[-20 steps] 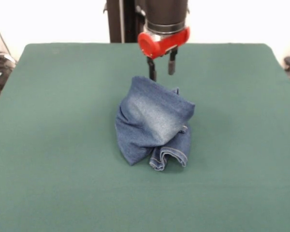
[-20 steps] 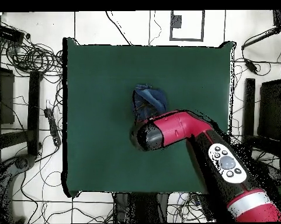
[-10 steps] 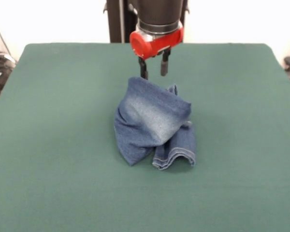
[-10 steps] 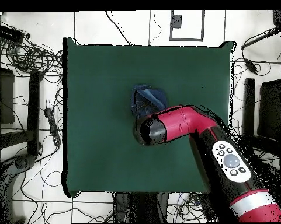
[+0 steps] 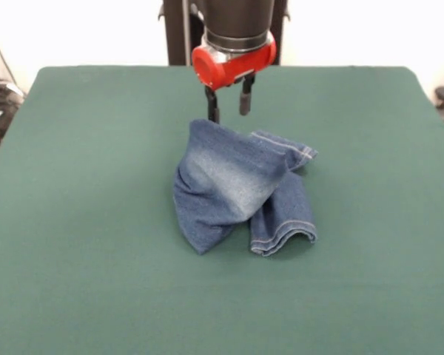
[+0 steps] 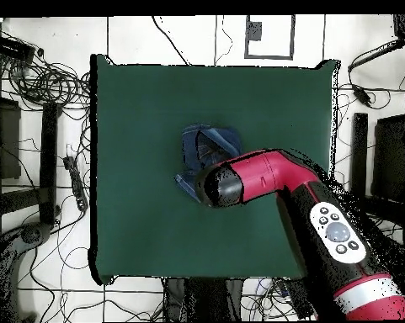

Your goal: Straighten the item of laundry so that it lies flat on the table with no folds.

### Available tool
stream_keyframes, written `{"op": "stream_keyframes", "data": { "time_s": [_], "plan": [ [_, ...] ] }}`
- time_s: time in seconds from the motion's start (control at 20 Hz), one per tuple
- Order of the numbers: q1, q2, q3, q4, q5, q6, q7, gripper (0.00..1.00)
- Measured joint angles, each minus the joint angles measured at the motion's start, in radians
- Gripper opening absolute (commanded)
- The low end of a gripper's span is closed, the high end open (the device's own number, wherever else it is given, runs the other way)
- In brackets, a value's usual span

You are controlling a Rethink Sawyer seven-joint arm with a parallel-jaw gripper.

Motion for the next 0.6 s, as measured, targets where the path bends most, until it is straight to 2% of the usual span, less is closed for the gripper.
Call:
{"op": "stream_keyframes", "data": {
  "time_s": [0.6],
  "plan": [
    [-0.007, -0.075, 0.010, -0.005, 0.016, 0.074, 0.000, 1.00]
  ]
}}
